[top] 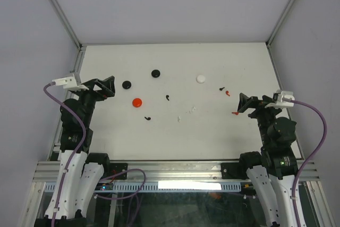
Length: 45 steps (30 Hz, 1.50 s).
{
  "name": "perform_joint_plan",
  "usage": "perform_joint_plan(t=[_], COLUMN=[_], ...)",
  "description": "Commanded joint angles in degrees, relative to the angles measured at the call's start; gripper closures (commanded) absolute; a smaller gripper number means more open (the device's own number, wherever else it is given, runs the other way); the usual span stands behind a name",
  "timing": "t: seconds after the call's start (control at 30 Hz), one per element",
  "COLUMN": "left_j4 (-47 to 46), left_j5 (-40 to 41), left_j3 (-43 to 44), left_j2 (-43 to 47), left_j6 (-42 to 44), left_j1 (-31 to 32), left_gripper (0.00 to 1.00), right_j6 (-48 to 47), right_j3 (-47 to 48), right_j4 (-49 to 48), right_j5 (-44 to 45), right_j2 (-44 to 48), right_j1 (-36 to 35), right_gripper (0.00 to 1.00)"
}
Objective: Insert the wireless bluetooth earbuds into the charging case
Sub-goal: Pick up the charging case at the center of the board.
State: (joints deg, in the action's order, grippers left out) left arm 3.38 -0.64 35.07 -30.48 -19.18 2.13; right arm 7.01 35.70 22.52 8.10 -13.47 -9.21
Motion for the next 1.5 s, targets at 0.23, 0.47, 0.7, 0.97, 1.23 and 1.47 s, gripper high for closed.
perform_joint_plan(t=[0.23,0.47,0.7,0.97,1.23,1.47], left_j4=[-2.7,3.4,10.5,16.1,19.8,21.4], left_j5=[-0.8,0.6,1.8,5.8,13.7,16.3], left_j3=[1.2,7.1,12.9,22.4,33.3,40.8], left_j2=[-4.5,-15.6,-32.8,-50.4,-67.3,-77.1], left_j6=[-1.5,-4.4,-6.6,-7.4,-6.4,-7.0], left_j1=[-1.0,-0.9,-0.9,2.0,6.1,7.9], left_gripper=[0.01,0.01,0.01,0.01,0.01,0.03], right_j6=[-0.6,-0.3,-0.7,-0.5,-0.5,-0.6], right_j3=[0.3,0.1,-0.7,-1.2,-1.6,-1.7], right_j4=[-4.2,-4.1,-4.3,-4.8,-5.2,-5.1], right_j5=[-0.7,-0.8,-0.5,-0.4,-0.3,0.0], right_j2=[1.1,1.2,3.3,4.2,4.3,4.3], right_j1=[0.4,0.4,0.3,-0.5,-1.2,-1.8], right_gripper=[0.0,0.0,0.0,0.01,0.01,0.01])
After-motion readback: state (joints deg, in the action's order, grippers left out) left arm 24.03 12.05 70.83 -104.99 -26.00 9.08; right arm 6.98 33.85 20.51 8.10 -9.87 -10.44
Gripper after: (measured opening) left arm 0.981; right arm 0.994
